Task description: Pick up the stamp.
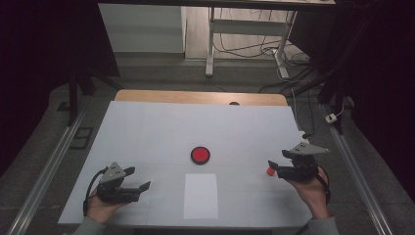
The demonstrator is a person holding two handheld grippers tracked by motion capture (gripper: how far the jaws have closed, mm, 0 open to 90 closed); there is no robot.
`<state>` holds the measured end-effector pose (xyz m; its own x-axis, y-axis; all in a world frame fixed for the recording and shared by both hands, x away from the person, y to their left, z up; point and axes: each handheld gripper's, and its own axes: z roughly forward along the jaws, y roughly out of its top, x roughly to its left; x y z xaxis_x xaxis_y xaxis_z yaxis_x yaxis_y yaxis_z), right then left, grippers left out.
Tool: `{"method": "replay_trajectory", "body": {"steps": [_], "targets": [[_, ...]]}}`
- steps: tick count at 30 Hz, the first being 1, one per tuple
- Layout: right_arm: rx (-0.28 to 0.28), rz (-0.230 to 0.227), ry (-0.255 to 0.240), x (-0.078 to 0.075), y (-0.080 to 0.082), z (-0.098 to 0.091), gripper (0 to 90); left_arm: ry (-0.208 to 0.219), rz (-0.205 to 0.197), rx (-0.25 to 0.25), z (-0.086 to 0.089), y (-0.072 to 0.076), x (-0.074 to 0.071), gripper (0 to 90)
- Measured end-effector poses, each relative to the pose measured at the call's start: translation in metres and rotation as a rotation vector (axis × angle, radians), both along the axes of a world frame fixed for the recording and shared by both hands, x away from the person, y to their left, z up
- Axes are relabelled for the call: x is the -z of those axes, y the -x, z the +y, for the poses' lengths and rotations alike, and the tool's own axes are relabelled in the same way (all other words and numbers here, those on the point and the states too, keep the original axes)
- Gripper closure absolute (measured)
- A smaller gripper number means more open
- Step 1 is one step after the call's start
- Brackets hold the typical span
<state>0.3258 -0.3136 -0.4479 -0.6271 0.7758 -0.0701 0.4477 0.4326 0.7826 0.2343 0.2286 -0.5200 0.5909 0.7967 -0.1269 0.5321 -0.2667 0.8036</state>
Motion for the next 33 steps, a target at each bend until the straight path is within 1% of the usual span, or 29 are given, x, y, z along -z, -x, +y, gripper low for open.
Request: {"method": "replay_trajectory", "body": {"steps": [1, 2, 4, 9, 11, 19, 20, 21, 24, 26, 28, 30, 33], "targets": [[0.007, 0.017, -0.004, 0.006, -0.003, -0.003, 31.1, -0.001, 0.001, 0.000, 0.000, 0.000, 0.000, 18.4], [0.007, 0.017, -0.004, 0.006, -0.003, -0.003, 31.1, -0.001, 0.002, 0.000, 0.000, 0.000, 0.001, 18.4], [0.015, 0.033, 0.001, 0.013, -0.006, -0.004, 31.5, -0.002, 0.002, 0.002, 0.000, 0.000, 0.001, 18.4], [0.010, 0.043, -0.001, 0.019, -0.009, -0.004, 32.1, -0.001, 0.003, 0.000, 0.001, 0.000, 0.001, 18.4], [0.008, 0.048, 0.007, 0.023, -0.010, -0.003, 32.7, 0.000, 0.003, 0.001, 0.001, 0.000, 0.002, 18.4], [0.026, 0.058, 0.016, 0.035, -0.013, -0.004, 35.7, -0.002, 0.007, 0.000, 0.001, 0.000, 0.003, 18.4], [0.030, 0.054, 0.022, 0.037, -0.013, -0.004, 36.7, -0.003, 0.007, 0.001, 0.001, 0.000, 0.003, 18.4], [0.025, 0.052, 0.013, 0.041, -0.014, -0.005, 38.5, -0.002, 0.008, 0.001, 0.001, 0.000, 0.003, 18.5], [0.029, 0.046, 0.017, 0.043, -0.014, -0.005, 40.8, -0.001, 0.006, -0.001, 0.001, 0.000, 0.003, 18.4], [0.030, 0.049, 0.013, 0.047, -0.015, -0.005, 42.7, -0.002, 0.008, -0.002, 0.002, 0.000, 0.003, 18.5], [0.034, 0.059, 0.021, 0.050, -0.015, -0.005, 43.9, -0.002, 0.009, -0.002, 0.002, 0.000, 0.003, 18.4], [0.033, 0.060, 0.025, 0.051, -0.016, -0.006, 44.7, -0.002, 0.009, -0.001, 0.002, 0.000, 0.003, 18.4], [0.032, 0.066, 0.025, 0.055, -0.016, -0.006, 49.2, 0.000, 0.008, 0.000, 0.003, 0.000, 0.003, 18.4]]}}
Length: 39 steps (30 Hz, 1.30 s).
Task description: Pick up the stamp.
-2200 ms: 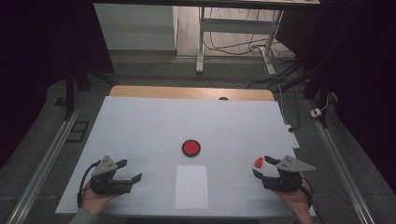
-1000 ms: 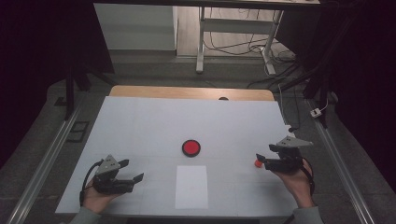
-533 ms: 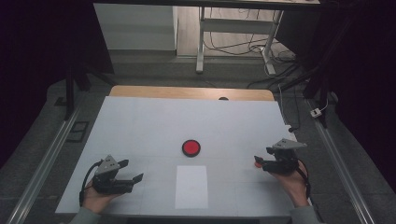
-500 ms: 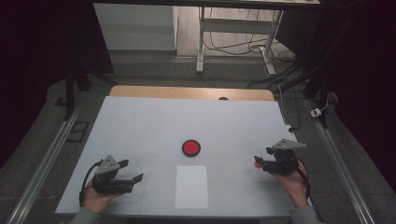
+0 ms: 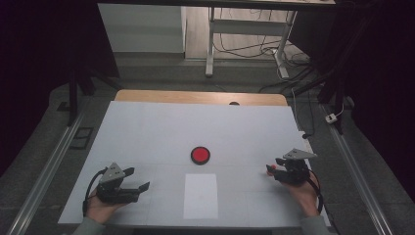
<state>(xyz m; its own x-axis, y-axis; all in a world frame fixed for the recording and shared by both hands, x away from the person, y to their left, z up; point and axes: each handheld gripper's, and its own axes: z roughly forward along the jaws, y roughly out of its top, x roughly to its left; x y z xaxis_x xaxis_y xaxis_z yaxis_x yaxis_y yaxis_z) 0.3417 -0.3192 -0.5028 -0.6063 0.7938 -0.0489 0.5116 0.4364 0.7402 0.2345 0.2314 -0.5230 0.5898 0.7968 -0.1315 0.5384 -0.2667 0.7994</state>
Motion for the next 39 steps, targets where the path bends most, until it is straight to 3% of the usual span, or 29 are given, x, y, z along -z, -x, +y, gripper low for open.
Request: {"method": "replay_trajectory", "body": {"steps": [9, 14, 20, 26, 39], "targets": [[-0.002, 0.012, -0.006, 0.004, -0.001, -0.001, 58.5, -0.001, 0.002, -0.003, 0.001, 0.000, 0.000, 18.4], [-0.006, 0.019, -0.040, 0.005, -0.001, -0.005, 70.9, 0.001, -0.001, -0.006, 0.003, 0.000, 0.000, 18.4], [-0.003, 0.023, -0.059, 0.006, -0.002, -0.007, 71.8, 0.002, -0.001, -0.009, 0.004, 0.000, 0.000, 18.4], [0.007, 0.006, -0.126, 0.002, -0.001, -0.011, 72.0, 0.001, -0.001, -0.009, 0.004, 0.000, 0.000, 18.4], [0.000, -0.059, -0.155, -0.009, 0.005, -0.006, 72.1, -0.003, 0.001, -0.007, 0.002, -0.001, 0.002, 18.5]]}}
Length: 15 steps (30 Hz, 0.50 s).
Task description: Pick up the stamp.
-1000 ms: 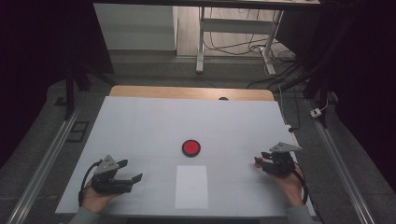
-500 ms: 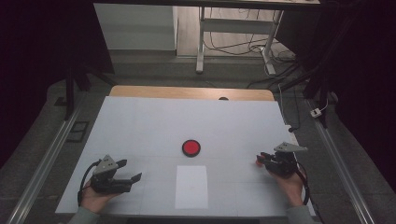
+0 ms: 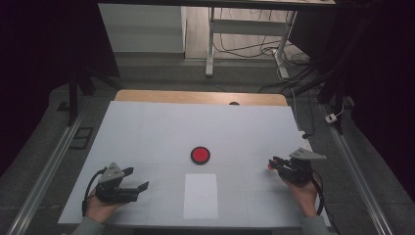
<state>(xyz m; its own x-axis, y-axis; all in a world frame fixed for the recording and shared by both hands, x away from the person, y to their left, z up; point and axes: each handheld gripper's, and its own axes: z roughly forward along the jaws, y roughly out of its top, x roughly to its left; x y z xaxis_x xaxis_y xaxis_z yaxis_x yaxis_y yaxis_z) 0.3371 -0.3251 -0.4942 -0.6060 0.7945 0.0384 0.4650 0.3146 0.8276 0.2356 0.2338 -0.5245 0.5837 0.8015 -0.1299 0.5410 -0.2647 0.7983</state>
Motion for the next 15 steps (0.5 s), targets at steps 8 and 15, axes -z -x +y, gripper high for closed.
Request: {"method": "replay_trajectory", "body": {"steps": [8, 15], "targets": [[-0.023, -0.018, -0.039, -0.006, 0.003, 0.007, 72.0, 0.000, 0.000, -0.001, -0.001, 0.000, 0.000, 18.4], [-0.041, -0.042, -0.071, -0.012, 0.006, 0.016, 72.0, -0.001, 0.002, 0.002, -0.002, -0.001, 0.001, 18.4]]}}
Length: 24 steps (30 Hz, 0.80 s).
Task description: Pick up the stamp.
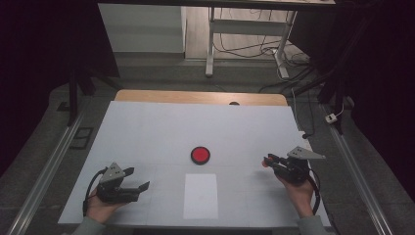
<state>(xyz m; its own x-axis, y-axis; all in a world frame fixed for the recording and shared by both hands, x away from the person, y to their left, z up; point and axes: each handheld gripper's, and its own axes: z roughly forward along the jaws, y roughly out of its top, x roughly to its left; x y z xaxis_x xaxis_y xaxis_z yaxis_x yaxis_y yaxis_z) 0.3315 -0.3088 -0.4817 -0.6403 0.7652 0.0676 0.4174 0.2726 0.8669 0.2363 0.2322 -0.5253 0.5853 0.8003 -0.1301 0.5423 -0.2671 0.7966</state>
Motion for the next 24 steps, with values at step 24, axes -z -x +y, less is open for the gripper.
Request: {"method": "replay_trajectory", "body": {"steps": [24], "targets": [[-0.087, -0.032, -0.050, -0.014, 0.007, 0.036, 72.0, -0.004, -0.002, 0.004, -0.002, 0.000, 0.000, 18.5]]}}
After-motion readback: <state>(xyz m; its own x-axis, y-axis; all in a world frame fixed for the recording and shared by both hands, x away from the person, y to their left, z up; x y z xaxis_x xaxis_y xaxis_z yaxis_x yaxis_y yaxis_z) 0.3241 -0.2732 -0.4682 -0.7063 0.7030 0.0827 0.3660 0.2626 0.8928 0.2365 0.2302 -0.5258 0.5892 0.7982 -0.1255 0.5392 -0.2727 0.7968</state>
